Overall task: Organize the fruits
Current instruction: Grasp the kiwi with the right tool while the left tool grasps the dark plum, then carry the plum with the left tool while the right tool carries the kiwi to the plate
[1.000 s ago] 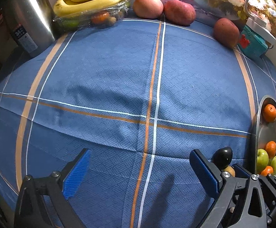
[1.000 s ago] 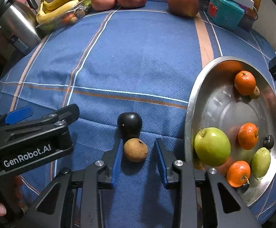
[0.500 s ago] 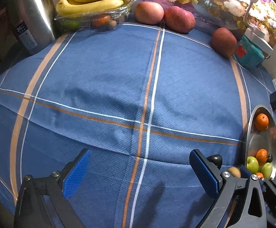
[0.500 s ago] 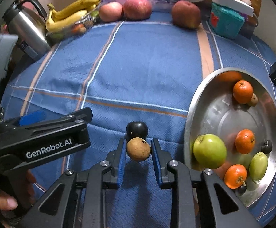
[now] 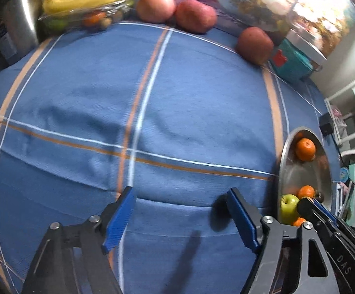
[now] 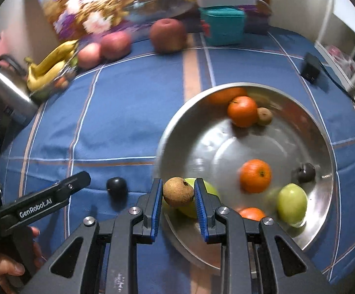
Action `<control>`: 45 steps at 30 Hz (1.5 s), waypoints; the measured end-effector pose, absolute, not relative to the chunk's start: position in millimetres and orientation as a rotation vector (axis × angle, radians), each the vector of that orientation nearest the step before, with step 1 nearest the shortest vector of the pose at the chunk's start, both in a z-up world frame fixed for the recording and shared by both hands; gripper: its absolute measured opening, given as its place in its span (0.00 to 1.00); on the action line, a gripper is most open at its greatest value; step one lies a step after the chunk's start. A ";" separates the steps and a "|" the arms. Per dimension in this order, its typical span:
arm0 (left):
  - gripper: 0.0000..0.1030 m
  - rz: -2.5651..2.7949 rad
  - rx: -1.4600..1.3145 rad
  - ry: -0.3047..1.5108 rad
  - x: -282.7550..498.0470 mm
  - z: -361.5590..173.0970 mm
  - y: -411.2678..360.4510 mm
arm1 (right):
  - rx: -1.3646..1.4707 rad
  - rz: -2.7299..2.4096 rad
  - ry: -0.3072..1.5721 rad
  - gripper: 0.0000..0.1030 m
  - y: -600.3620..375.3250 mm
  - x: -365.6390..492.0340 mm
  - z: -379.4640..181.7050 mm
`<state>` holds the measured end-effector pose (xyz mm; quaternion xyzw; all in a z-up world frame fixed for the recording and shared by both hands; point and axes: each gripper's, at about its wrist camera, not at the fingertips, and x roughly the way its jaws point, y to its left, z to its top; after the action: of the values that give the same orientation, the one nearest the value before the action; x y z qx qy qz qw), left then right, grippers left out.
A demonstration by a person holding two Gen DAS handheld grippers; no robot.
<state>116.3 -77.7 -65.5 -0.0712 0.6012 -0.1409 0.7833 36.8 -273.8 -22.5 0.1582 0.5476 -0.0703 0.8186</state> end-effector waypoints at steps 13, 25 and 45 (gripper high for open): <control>0.41 -0.403 -0.116 1.286 114.9 -68.2 -122.4 | 0.339 -0.136 1.148 0.26 -275.2 34.3 -16.2; 0.37 -0.431 -0.078 1.302 114.7 -73.7 -146.8 | 0.341 -0.129 1.150 0.26 -275.5 33.6 -15.6; 0.27 -0.464 -0.079 1.278 111.0 -62.1 -135.7 | 0.345 -0.123 1.139 0.26 -275.8 32.5 -11.5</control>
<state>111.0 -135.7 -62.1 -0.0365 0.5906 -0.2144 0.7771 32.5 -275.8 -11.5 0.1626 0.5361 -0.0579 0.8263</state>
